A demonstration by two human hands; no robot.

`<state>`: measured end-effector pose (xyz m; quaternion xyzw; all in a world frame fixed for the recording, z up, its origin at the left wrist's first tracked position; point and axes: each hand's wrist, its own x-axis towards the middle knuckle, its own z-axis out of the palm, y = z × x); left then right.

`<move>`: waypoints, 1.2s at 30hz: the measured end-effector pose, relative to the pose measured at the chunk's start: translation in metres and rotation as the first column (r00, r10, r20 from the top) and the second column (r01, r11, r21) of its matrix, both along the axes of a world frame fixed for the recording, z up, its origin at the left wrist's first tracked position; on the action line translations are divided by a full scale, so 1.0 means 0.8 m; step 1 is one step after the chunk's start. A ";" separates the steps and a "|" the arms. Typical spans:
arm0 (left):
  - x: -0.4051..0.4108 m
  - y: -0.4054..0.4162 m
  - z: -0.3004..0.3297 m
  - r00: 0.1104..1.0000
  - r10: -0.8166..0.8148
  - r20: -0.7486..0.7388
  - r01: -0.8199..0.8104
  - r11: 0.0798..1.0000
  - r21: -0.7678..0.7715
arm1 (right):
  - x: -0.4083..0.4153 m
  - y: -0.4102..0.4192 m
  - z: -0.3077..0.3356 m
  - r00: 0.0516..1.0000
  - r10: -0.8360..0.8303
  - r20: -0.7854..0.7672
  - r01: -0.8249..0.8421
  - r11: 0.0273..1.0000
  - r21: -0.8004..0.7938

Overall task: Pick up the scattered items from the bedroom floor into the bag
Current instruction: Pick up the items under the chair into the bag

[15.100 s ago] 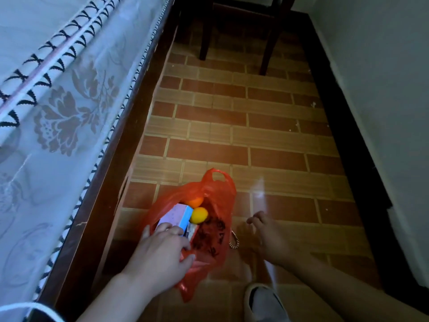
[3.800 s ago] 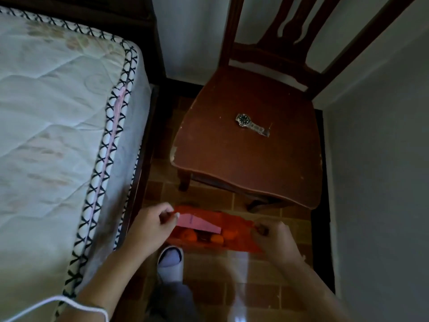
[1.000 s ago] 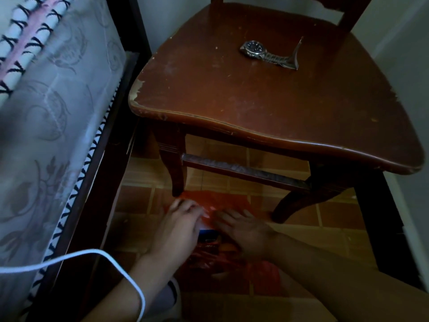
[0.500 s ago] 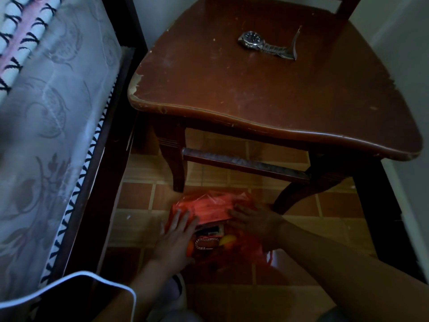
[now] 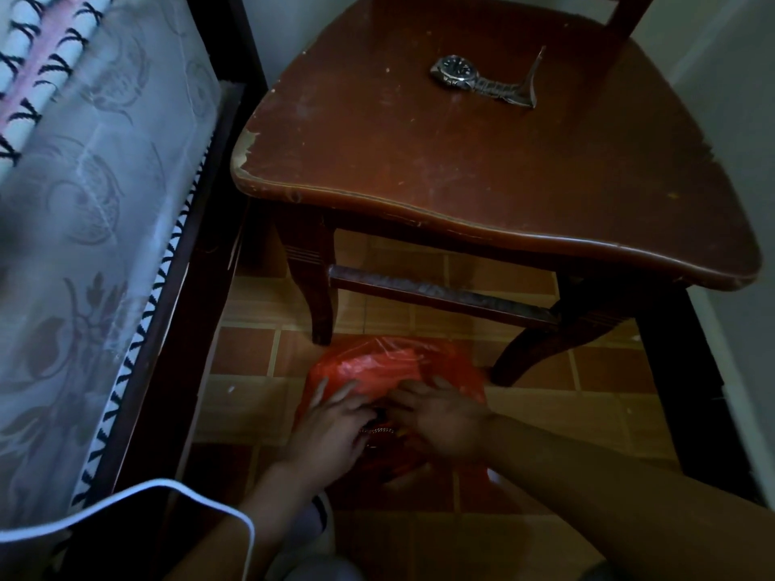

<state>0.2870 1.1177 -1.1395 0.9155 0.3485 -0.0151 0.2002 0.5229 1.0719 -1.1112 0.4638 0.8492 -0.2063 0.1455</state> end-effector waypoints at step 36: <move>0.004 0.073 0.255 0.865 0.206 0.457 -0.203 0.978 -0.056 | 0.014 0.030 0.227 0.929 -0.340 -0.148 0.332 0.940 -0.071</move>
